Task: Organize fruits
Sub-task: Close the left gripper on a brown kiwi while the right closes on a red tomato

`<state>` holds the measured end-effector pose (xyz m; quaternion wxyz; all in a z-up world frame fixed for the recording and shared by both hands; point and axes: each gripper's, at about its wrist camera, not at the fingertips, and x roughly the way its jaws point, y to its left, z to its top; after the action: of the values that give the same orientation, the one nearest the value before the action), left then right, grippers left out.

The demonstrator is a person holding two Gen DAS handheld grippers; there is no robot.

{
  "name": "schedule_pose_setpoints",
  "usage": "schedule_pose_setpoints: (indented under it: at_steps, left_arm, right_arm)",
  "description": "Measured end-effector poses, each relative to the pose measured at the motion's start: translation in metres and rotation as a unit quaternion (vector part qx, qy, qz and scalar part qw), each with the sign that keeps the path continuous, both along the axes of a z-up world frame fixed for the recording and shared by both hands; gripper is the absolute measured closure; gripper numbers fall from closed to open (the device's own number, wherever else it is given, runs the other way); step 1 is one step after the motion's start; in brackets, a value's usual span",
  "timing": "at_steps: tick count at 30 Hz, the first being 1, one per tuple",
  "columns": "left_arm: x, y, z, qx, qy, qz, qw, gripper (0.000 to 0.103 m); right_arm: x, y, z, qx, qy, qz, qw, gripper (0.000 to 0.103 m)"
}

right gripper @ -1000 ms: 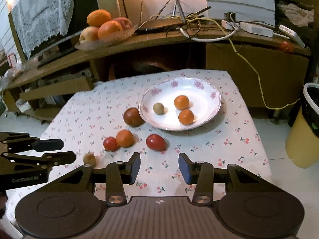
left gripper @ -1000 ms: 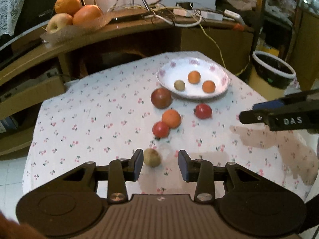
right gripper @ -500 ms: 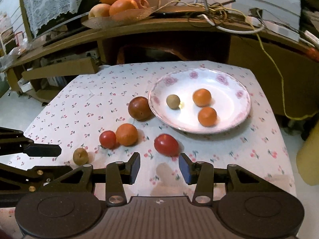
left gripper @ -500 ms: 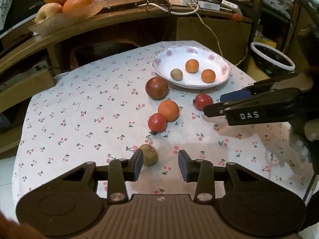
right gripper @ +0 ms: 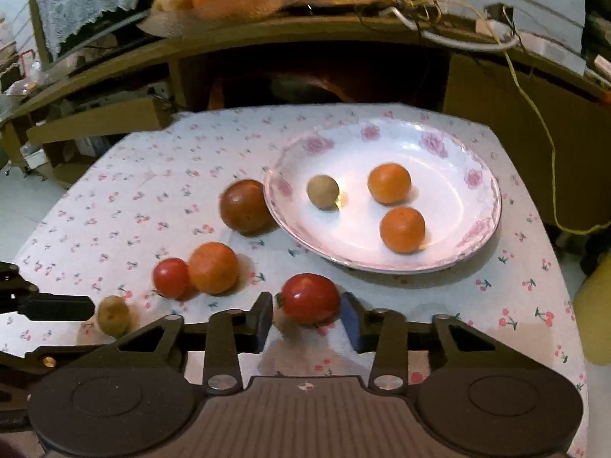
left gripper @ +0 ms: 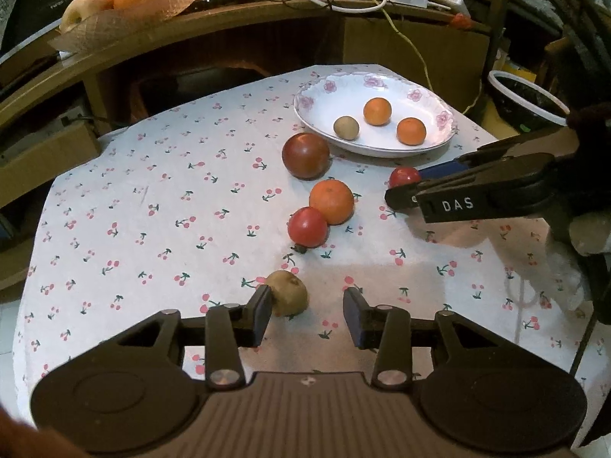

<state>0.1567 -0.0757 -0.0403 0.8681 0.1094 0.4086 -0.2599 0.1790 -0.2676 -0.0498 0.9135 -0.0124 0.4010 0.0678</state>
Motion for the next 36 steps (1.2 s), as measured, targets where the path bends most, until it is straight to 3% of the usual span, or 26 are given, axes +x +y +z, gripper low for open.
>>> schedule_pose_setpoints:
  at_steps: [20, 27, 36]
  left_arm:
    - [0.025, 0.003, -0.016, 0.004, 0.006, 0.036, 0.9993, 0.058]
    - [0.029, 0.001, -0.015, 0.006, 0.001, 0.039, 0.9992, 0.068]
    - [0.031, 0.000, -0.017, 0.013, -0.007, 0.035, 0.9993, 0.068]
  right_arm:
    - [-0.008, 0.007, 0.004, 0.006, 0.020, 0.010, 1.000, 0.067]
    - [-0.013, 0.006, 0.004, 0.005, 0.028, 0.015, 0.999, 0.067]
    - [-0.021, 0.004, 0.007, 0.006, 0.032, 0.022, 0.999, 0.067]
